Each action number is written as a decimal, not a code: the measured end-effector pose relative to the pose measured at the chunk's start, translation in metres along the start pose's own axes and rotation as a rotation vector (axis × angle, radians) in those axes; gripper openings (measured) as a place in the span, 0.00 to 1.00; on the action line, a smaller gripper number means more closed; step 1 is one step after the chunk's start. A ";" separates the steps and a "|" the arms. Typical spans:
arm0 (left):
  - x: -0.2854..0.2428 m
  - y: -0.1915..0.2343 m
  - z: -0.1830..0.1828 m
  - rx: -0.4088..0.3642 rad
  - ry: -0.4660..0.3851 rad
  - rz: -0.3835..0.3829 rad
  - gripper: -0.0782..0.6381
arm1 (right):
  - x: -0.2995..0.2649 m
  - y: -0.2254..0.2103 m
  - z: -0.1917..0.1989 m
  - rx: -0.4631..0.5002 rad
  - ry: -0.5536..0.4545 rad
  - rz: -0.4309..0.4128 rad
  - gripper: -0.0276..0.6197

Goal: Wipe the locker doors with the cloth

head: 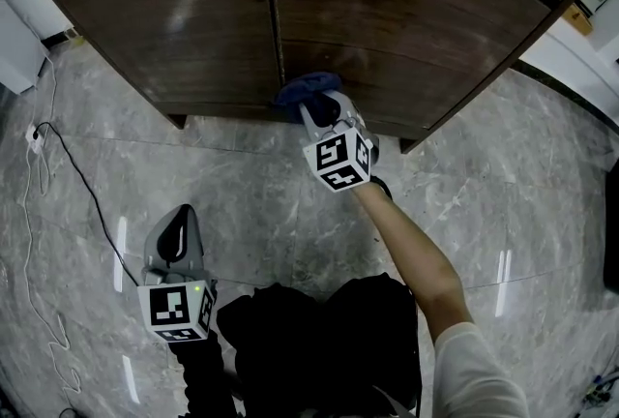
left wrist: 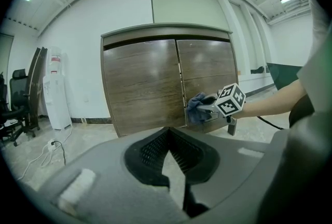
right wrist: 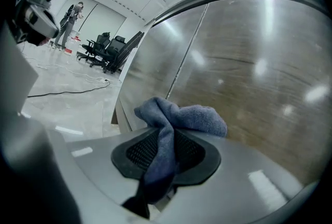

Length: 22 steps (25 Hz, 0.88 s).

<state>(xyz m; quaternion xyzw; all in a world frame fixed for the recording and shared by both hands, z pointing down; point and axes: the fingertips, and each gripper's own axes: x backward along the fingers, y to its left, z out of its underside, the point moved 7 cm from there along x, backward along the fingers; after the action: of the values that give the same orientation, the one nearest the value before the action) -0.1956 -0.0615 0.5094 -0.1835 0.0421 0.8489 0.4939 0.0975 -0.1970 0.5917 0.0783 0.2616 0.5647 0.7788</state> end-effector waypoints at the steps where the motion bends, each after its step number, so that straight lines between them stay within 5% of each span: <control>1: 0.001 0.001 -0.001 -0.001 -0.003 -0.002 0.11 | 0.001 -0.002 -0.006 -0.002 -0.007 0.006 0.19; 22: 0.014 0.007 -0.013 0.012 -0.041 -0.015 0.11 | 0.038 -0.058 -0.148 0.039 -0.223 0.104 0.19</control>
<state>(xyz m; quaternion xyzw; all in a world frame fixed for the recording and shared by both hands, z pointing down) -0.2042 -0.0567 0.4914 -0.1633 0.0355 0.8485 0.5021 0.0814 -0.2081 0.4290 0.1692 0.1797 0.5869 0.7711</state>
